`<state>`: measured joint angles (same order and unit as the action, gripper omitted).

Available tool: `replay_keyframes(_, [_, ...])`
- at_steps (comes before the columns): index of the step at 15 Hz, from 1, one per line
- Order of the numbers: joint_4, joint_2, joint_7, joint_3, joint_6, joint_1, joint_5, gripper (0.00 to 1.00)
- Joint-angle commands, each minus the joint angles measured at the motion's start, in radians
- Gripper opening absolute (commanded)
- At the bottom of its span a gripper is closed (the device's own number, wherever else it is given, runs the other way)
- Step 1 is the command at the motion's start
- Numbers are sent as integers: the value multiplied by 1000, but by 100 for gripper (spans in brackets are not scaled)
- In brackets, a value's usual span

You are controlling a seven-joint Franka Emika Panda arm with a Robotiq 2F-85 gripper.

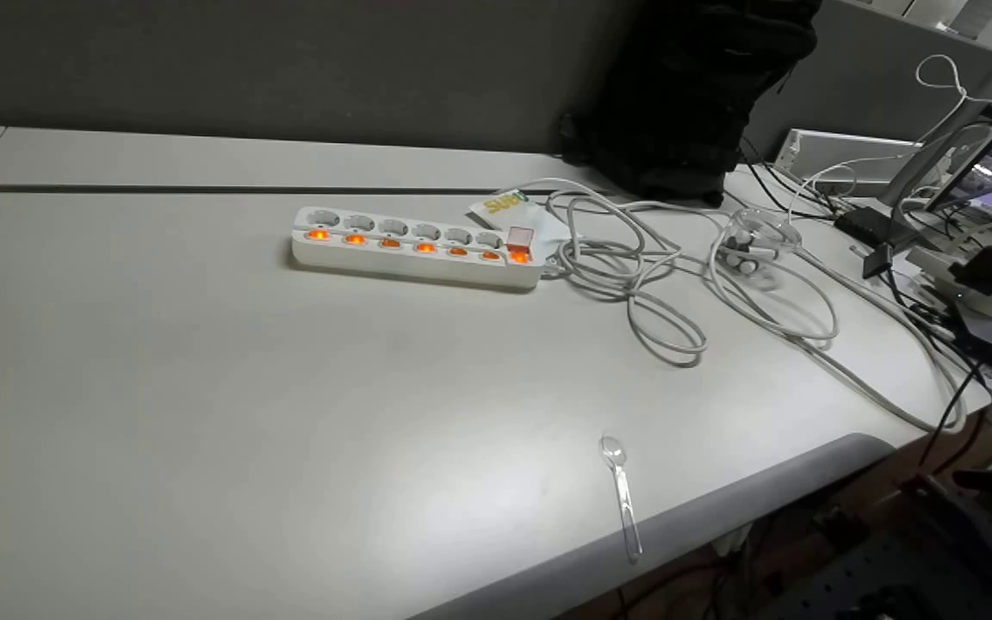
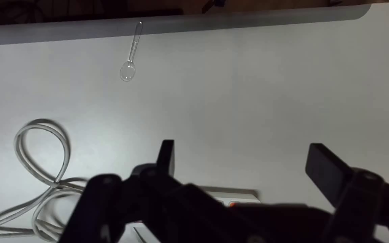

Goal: Turn off the second switch on the extension cord

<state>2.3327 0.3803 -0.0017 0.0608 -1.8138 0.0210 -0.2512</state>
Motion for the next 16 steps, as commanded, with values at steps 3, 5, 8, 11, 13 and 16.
replay_keyframes(3, [-2,-1,-3,-10,3,-12,-3,100])
replay_keyframes(5, [-12,-37,46,-28,-65,-26,24,100])
replay_keyframes(8, [-35,-123,98,-56,-220,-38,74,100])
replay_keyframes(11, [-67,-231,156,-82,-354,-37,143,100])
replay_keyframes(13, [-101,-308,196,-96,-401,-29,193,75])
replay_keyframes(16, [-163,-410,234,-111,-441,-8,238,60])
